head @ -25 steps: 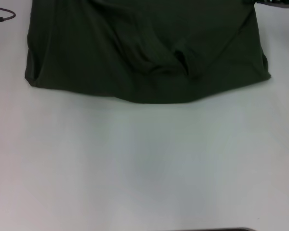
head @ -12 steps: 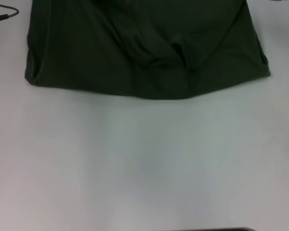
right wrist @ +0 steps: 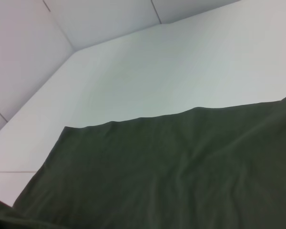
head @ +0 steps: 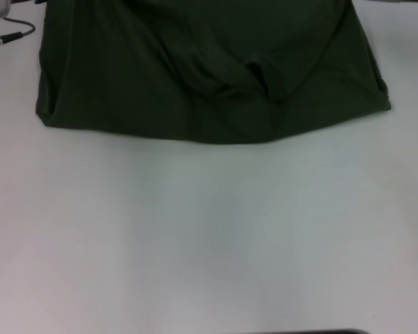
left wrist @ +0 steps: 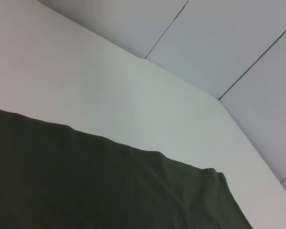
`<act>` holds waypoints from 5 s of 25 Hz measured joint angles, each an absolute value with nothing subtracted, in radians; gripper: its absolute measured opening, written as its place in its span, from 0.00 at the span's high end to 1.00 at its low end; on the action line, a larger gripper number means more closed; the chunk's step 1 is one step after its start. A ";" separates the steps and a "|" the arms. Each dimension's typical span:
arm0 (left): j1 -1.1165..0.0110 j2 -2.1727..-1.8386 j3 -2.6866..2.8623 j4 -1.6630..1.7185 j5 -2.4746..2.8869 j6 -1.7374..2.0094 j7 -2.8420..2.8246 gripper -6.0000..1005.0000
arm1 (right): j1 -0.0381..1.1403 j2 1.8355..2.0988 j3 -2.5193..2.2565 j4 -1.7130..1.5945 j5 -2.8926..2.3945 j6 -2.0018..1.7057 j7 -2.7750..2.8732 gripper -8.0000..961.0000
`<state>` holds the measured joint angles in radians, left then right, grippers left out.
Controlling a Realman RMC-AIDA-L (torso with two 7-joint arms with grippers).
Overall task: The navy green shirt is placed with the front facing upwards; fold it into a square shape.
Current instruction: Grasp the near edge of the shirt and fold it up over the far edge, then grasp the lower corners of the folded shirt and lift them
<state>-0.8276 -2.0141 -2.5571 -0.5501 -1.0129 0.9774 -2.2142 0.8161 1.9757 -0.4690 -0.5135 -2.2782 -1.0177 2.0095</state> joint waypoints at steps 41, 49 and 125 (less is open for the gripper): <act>-0.771 -2.095 -2.567 -0.585 -1.020 0.903 -2.172 0.12 | 0.783 1.973 -0.513 -0.515 -2.276 -0.990 2.045 0.30; -0.762 -2.101 -2.557 -0.585 -1.044 0.917 -2.170 0.11 | 0.743 1.982 -0.510 -0.538 -2.251 -0.987 2.038 0.30; -0.661 -2.123 -2.557 -0.661 -1.060 1.111 -1.976 0.12 | 0.568 1.968 -0.572 -0.555 -2.285 -1.196 2.131 0.42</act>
